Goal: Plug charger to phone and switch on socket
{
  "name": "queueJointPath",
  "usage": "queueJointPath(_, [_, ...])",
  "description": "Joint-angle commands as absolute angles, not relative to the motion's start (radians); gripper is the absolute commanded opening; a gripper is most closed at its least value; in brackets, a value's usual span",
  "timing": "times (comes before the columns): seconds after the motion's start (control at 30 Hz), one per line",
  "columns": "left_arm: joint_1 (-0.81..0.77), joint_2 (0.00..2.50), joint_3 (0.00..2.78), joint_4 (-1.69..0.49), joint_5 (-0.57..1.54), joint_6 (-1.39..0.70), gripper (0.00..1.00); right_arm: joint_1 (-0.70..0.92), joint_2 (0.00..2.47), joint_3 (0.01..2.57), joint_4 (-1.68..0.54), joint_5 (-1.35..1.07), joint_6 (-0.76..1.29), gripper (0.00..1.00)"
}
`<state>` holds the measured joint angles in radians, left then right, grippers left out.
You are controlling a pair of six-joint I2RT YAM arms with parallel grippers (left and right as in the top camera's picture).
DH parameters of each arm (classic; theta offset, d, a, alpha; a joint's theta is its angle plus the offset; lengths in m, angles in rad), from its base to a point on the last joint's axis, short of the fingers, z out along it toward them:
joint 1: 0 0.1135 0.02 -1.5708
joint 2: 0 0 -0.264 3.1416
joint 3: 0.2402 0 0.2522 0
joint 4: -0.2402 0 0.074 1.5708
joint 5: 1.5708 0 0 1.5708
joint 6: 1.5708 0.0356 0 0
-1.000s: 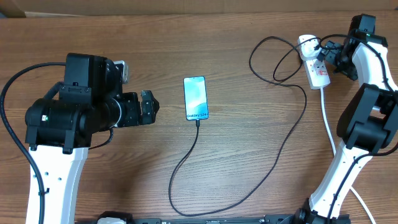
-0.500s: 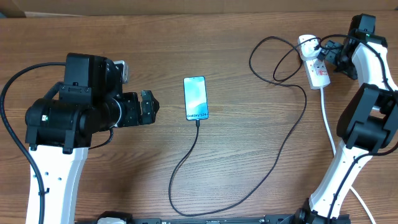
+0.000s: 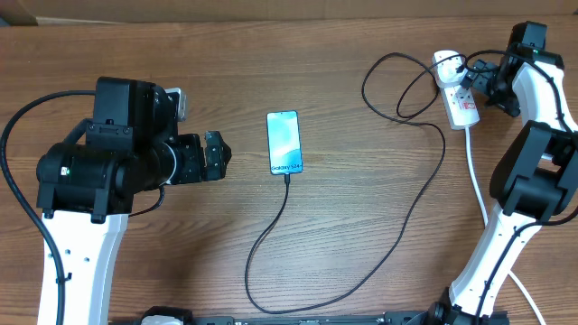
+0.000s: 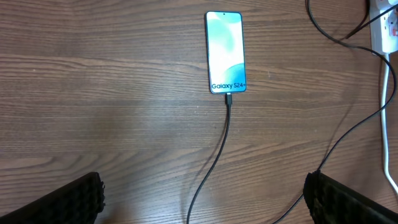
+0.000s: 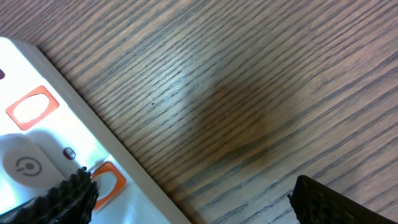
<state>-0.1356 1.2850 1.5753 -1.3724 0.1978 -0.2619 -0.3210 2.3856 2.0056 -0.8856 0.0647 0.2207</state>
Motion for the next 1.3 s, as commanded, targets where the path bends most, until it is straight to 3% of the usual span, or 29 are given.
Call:
queueJointPath(0.0, [-0.139, 1.275, 1.573, -1.373, 0.200, -0.250, 1.00, -0.309, 2.419, 2.016, -0.909, 0.014, 0.163, 1.00])
queueJointPath(0.57, [-0.139, 1.275, 1.573, -1.377, 0.200, -0.250, 1.00, -0.309, 2.435, 2.017, -0.918, 0.027, 0.156, 1.00])
queueJointPath(0.73, [-0.139, 1.275, 1.573, -1.383, 0.199, -0.246, 1.00, -0.339, 2.422, 2.065, -0.943, 0.023, 0.269, 1.00])
queueJointPath(1.27, [-0.139, 1.275, 1.573, -1.382, 0.200, -0.247, 1.00, -0.371, 2.449, 2.120, -0.957, -0.054, 0.287, 1.00])
